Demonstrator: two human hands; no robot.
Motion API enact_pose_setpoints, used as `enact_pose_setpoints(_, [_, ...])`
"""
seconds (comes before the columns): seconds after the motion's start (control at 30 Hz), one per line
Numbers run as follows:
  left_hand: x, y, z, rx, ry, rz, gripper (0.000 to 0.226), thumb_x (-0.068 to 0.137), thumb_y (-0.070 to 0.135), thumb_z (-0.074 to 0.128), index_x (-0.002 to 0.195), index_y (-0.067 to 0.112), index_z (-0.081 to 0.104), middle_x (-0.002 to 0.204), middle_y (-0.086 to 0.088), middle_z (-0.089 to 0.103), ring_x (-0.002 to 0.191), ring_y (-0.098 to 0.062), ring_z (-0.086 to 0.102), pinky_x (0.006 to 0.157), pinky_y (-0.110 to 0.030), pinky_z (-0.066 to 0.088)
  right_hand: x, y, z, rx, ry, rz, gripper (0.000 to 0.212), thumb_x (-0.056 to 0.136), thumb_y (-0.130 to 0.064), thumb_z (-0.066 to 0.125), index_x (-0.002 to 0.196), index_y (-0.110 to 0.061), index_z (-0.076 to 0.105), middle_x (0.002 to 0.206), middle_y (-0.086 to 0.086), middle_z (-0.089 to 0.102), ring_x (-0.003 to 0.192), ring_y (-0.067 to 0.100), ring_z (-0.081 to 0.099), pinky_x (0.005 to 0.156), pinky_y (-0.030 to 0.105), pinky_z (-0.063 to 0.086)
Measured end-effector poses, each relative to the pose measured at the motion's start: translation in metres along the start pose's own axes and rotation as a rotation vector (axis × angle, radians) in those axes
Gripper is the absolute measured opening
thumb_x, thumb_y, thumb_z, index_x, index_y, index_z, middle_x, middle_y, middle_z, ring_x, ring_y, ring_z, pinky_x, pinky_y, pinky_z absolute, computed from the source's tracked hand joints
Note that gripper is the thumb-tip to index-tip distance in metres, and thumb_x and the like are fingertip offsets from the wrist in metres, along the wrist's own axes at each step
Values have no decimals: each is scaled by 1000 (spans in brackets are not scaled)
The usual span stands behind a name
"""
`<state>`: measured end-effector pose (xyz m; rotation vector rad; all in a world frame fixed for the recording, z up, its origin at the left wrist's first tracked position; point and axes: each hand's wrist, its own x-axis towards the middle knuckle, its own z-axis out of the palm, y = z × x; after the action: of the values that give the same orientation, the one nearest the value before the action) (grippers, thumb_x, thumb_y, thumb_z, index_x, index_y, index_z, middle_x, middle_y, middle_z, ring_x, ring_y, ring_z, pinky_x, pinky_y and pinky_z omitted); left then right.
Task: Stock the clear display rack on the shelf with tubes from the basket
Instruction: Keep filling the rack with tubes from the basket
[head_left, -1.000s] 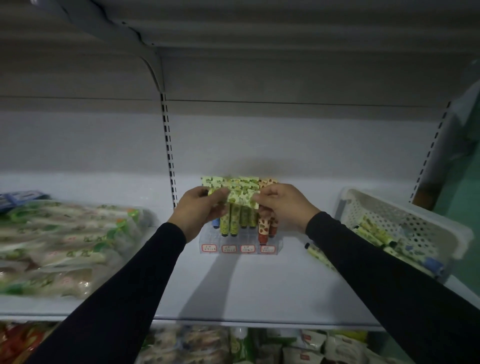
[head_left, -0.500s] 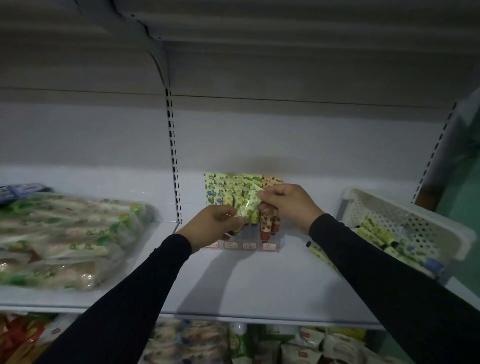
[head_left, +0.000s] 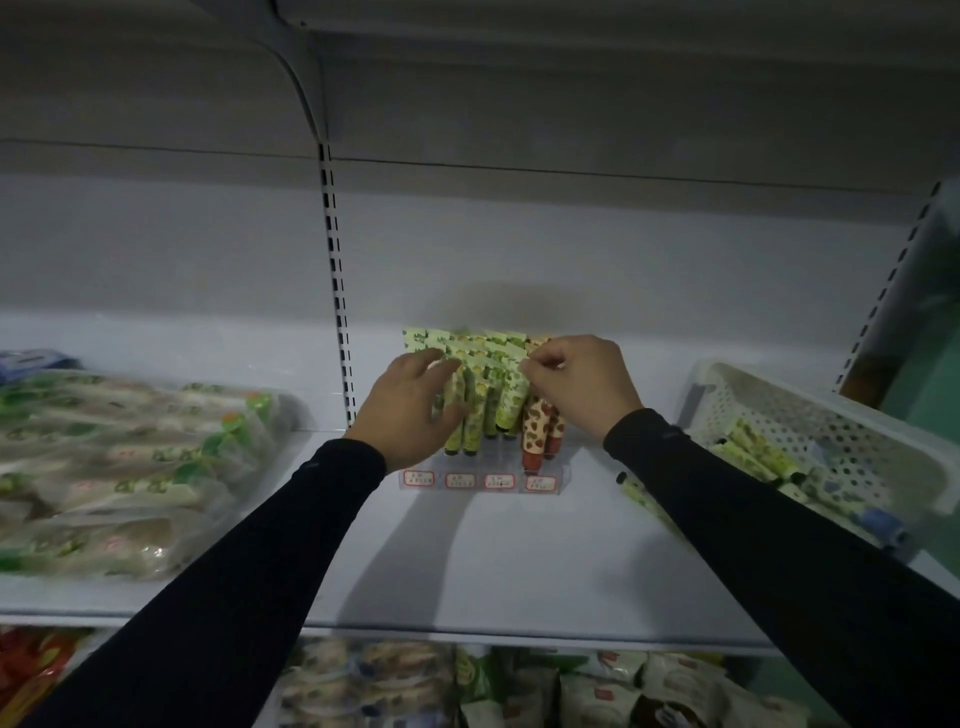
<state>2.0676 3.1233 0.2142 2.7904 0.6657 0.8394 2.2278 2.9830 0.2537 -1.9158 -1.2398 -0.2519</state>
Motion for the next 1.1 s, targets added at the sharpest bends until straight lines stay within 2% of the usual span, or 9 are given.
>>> enact_pose_setpoints(0.13, [11, -4, 5, 118, -89, 31, 75, 85, 54, 33, 151, 18, 35, 159, -10, 27, 146, -30, 21, 118, -41, 18, 3, 0, 14, -131, -26, -53, 22, 91, -23, 62, 82, -9, 76, 85, -1, 73, 79, 12, 63, 75, 22, 47])
enact_pose_setpoints(0.27, [16, -7, 9, 150, -141, 42, 79, 84, 55, 30, 155, 22, 23, 164, -7, 14, 150, -28, 9, 121, -43, 11, 7, 5, 27, -174, -63, -47, 24, 92, -25, 60, 80, -11, 75, 82, 0, 73, 77, 15, 63, 74, 21, 43])
enact_pose_setpoints(0.4, [19, -11, 13, 182, -185, 53, 81, 81, 52, 30, 156, 25, 16, 165, -4, 8, 151, -26, 4, 121, -41, 6, 9, 8, 35, -179, -69, -22, 24, 92, -29, 60, 81, -14, 76, 81, -1, 72, 75, 15, 63, 74, 31, 52])
enact_pose_setpoints(0.83, [20, -19, 17, 89, -193, 59, 80, 80, 44, 37, 156, 26, 19, 164, -4, 15, 151, -26, 7, 122, -44, 12, 11, 14, 46, -238, -107, -45, 31, 93, -30, 58, 75, -9, 72, 75, 4, 69, 69, 19, 62, 67, 31, 51])
enact_pose_setpoints(0.97, [19, -19, 17, 78, -188, 68, 80, 79, 43, 37, 155, 25, 21, 163, -5, 18, 151, -26, 9, 122, -44, 14, 18, 13, 44, -262, -111, -27, 29, 92, -32, 61, 76, -12, 74, 74, 2, 68, 70, 16, 59, 65, 28, 46])
enact_pose_setpoints(1.03, [19, -20, 17, 70, -189, 65, 80, 79, 42, 38, 155, 25, 21, 163, -5, 18, 151, -26, 8, 122, -44, 14, 22, 14, 45, -283, -109, -28, 29, 90, -34, 63, 72, -13, 73, 73, 0, 64, 70, 14, 55, 66, 27, 42])
enact_pose_setpoints(1.1, [19, -20, 17, 62, -185, 64, 80, 78, 41, 38, 155, 25, 22, 163, -5, 19, 151, -27, 9, 122, -44, 14, 24, 16, 45, -269, -117, -18, 33, 89, -33, 65, 61, -18, 65, 64, -5, 56, 61, 10, 50, 66, 25, 38])
